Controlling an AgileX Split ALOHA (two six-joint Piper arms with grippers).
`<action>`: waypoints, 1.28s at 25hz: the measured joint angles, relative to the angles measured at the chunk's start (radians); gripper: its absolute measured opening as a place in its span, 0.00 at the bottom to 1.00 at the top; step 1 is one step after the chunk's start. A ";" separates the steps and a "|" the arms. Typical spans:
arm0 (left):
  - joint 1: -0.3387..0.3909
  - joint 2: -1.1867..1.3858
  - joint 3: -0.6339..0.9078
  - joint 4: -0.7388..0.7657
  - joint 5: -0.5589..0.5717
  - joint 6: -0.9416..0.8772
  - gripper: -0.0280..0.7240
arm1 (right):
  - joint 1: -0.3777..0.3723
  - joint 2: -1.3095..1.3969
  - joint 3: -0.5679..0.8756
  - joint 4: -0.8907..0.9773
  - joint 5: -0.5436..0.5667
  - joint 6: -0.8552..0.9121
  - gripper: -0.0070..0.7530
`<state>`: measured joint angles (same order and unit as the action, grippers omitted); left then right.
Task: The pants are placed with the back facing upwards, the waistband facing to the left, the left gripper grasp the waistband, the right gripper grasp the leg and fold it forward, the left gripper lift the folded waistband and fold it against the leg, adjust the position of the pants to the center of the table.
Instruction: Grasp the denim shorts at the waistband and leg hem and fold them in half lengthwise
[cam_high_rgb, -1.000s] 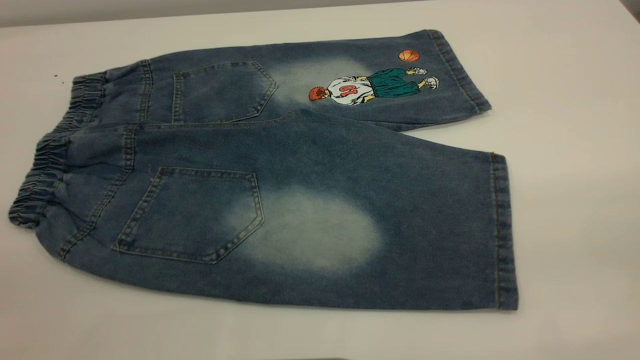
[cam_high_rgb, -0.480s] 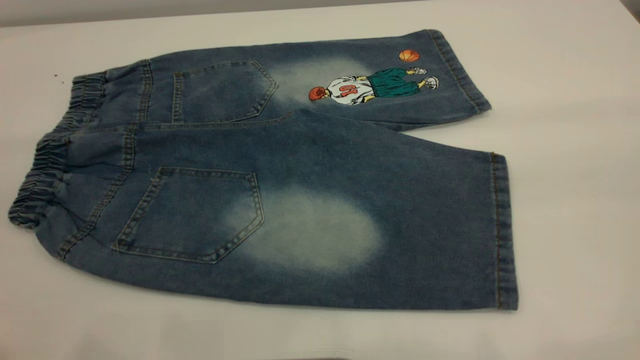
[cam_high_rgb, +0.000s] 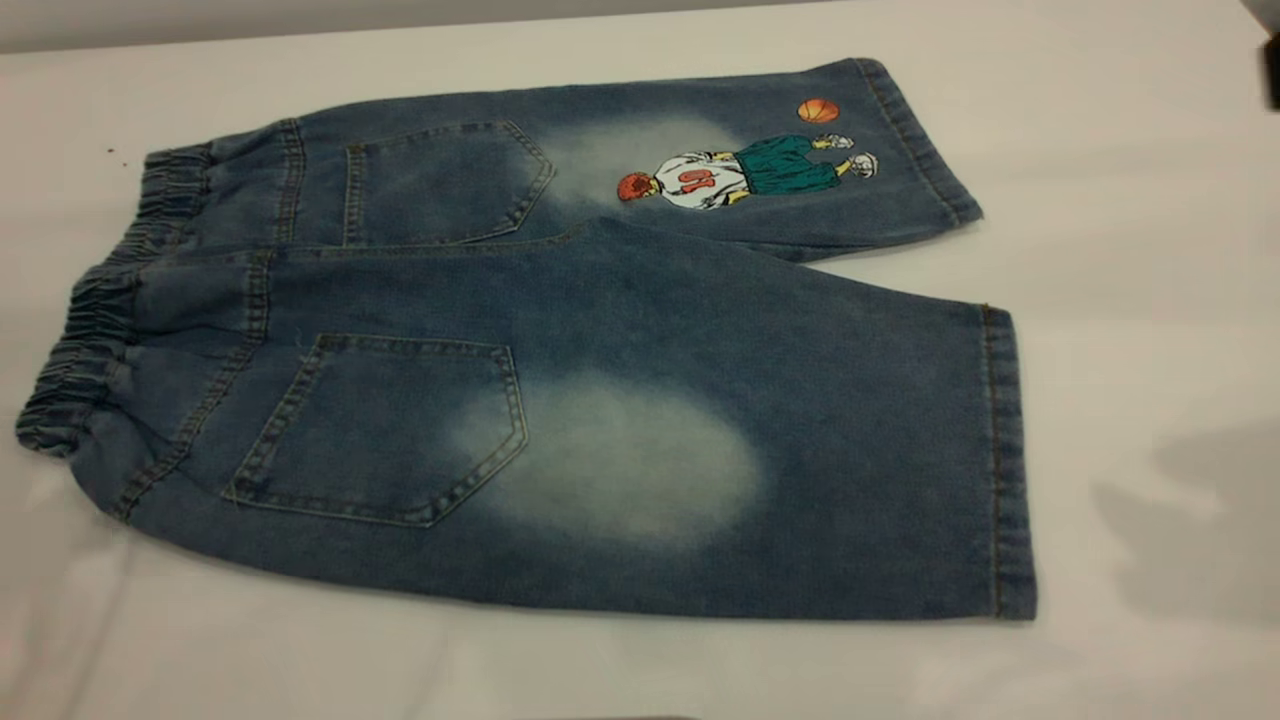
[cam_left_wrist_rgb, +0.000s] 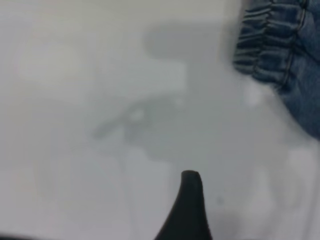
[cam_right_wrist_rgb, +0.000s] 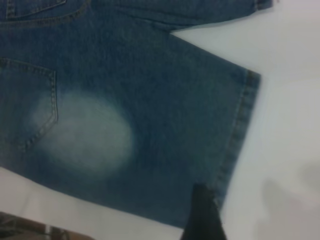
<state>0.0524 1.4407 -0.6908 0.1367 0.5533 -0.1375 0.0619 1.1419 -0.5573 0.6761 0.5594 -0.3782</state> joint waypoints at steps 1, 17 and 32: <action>0.000 0.041 -0.011 -0.024 -0.023 0.030 0.82 | 0.000 0.017 0.000 0.026 -0.011 -0.021 0.59; 0.000 0.432 -0.027 -0.199 -0.385 0.286 0.82 | 0.000 0.041 0.000 0.130 -0.061 -0.112 0.59; -0.001 0.556 -0.042 -0.213 -0.563 0.286 0.27 | 0.000 0.059 0.018 0.143 -0.008 -0.058 0.59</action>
<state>0.0515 1.9965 -0.7324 -0.0767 -0.0098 0.1483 0.0619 1.2009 -0.5391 0.8191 0.5514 -0.4359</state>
